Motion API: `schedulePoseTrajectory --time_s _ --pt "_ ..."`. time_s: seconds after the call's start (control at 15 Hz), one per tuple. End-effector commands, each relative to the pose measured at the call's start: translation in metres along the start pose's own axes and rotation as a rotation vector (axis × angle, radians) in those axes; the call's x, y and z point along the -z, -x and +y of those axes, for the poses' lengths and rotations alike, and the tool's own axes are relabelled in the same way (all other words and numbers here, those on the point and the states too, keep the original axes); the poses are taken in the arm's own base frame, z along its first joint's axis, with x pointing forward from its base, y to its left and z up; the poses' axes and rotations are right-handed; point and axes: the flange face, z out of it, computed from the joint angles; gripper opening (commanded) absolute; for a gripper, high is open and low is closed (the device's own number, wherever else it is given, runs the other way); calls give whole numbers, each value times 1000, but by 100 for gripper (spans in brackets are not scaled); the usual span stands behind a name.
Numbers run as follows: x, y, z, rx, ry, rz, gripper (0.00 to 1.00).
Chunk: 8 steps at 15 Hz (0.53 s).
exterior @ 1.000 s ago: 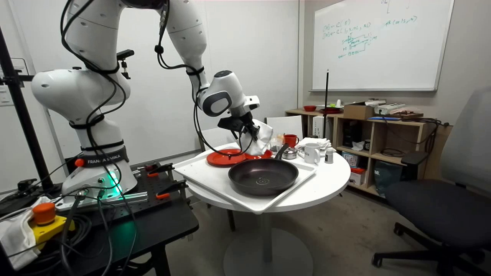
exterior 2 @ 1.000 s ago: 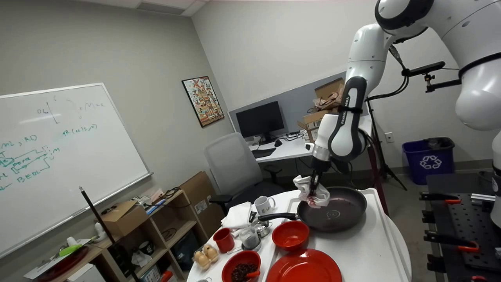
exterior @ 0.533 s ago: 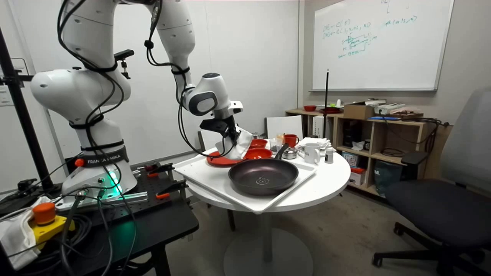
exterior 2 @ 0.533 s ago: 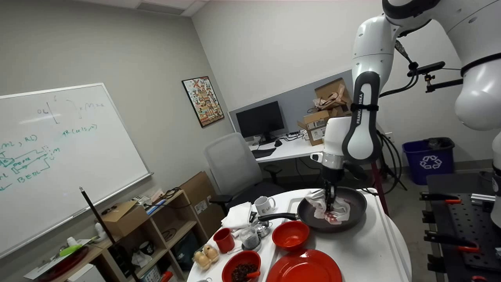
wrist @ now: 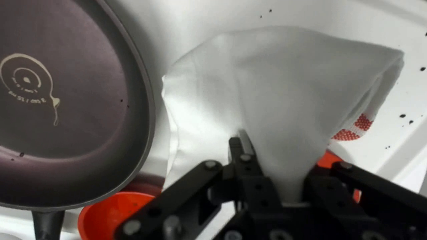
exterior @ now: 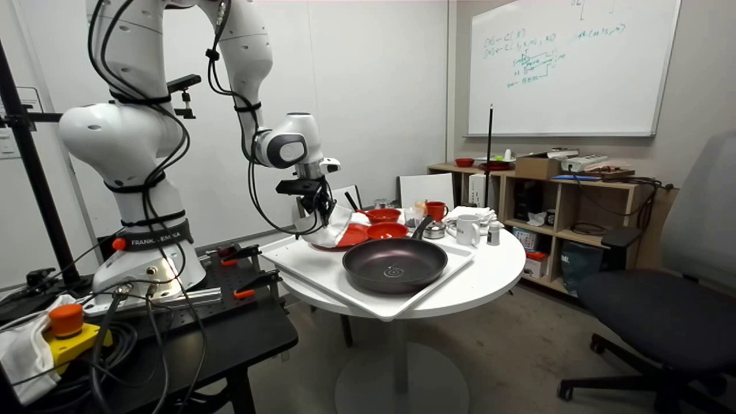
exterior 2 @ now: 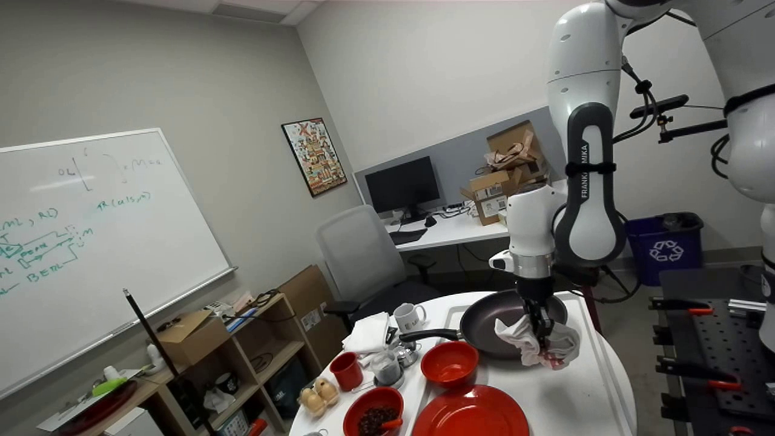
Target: Pick up the white towel from the tray, wipe the inside of the black pan and put the towel back on the tray.
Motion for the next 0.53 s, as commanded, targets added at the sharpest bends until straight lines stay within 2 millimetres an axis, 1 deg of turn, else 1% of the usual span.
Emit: schedulePoseTrajectory --time_s 0.0,0.2,0.47 --pt "6 7 -9 20 43 -87 6" --pt "-10 12 -6 29 66 -165 6" --pt "-40 19 2 12 92 -247 6"
